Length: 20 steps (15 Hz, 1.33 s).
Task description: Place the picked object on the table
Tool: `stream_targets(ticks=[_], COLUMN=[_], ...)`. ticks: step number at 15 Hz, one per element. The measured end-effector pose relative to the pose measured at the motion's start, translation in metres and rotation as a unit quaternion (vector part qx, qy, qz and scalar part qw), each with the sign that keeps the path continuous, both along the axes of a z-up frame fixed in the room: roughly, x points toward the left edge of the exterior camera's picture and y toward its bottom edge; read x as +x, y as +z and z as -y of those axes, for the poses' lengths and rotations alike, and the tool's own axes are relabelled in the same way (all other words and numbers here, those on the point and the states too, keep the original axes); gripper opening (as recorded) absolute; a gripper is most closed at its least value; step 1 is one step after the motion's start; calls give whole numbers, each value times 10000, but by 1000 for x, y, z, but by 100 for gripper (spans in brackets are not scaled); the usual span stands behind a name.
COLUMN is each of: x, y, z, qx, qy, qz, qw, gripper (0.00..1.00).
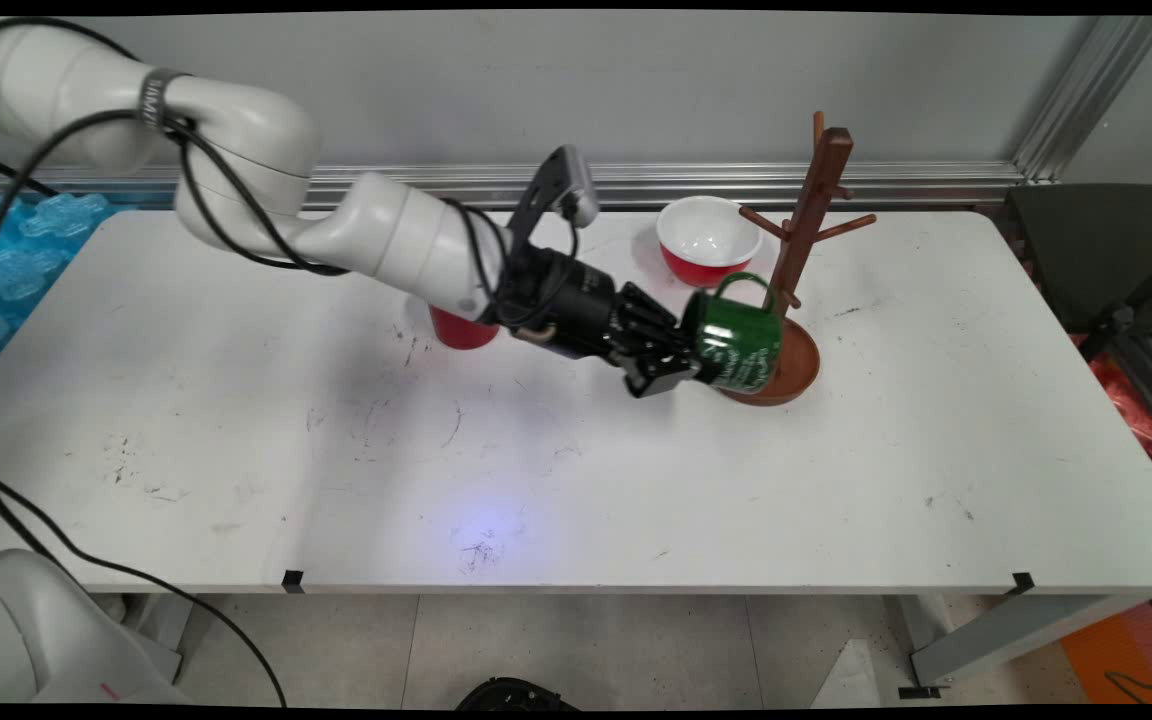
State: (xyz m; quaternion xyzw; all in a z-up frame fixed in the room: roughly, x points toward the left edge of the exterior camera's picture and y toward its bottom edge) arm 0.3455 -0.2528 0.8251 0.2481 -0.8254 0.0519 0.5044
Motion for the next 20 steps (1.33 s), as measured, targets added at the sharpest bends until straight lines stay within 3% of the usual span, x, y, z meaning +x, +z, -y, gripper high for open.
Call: stream_targets(ticks=[10, 20], x=[46, 75], y=[0, 14], z=[-19, -13], qx=[-8, -344], qy=[62, -110], qz=[834, 1723], qw=[9965, 9844], gripper=[0, 0])
